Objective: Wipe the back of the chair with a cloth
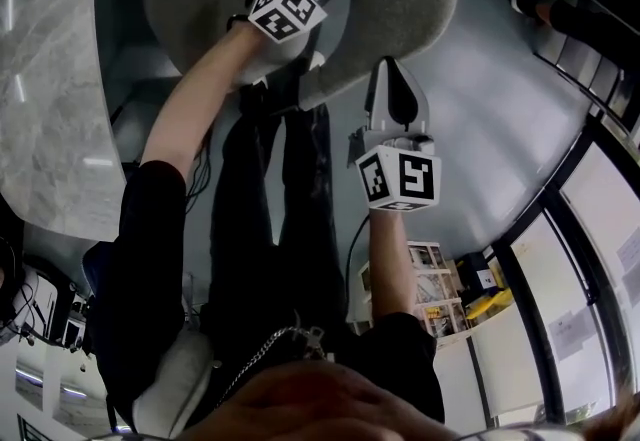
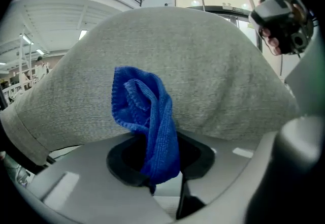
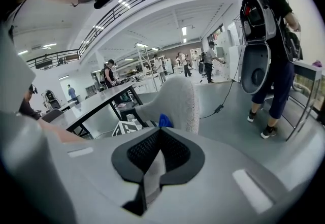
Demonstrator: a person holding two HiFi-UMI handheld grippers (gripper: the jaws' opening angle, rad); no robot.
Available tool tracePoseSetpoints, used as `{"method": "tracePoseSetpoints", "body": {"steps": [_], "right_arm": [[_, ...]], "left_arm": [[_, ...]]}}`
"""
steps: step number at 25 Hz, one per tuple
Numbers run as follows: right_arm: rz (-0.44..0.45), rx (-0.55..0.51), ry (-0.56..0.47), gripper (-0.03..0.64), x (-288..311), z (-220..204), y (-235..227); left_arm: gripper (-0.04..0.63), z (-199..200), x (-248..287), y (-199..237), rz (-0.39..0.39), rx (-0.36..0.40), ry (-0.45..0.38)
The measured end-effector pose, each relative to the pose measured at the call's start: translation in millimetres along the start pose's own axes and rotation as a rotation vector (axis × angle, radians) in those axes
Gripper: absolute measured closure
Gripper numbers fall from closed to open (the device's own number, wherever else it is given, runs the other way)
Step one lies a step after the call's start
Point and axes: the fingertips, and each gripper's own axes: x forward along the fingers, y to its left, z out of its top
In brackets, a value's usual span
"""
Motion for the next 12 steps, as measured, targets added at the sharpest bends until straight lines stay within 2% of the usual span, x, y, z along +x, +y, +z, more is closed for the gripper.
{"method": "tracePoseSetpoints", "body": {"steps": [7, 12], "right_arm": [[-0.027, 0.005, -0.011, 0.614, -7.9, -7.0, -3.0], [-0.047, 0.017, -0.015, 0.614, -13.2, -10.2, -4.4]], "left_arm": [[0.485, 1.5, -9.4, -59.8, -0.171, 0.123, 0.014], [0.485, -6.0, -27.7, -102.8, -0.296, 0.167, 0.018]]}}
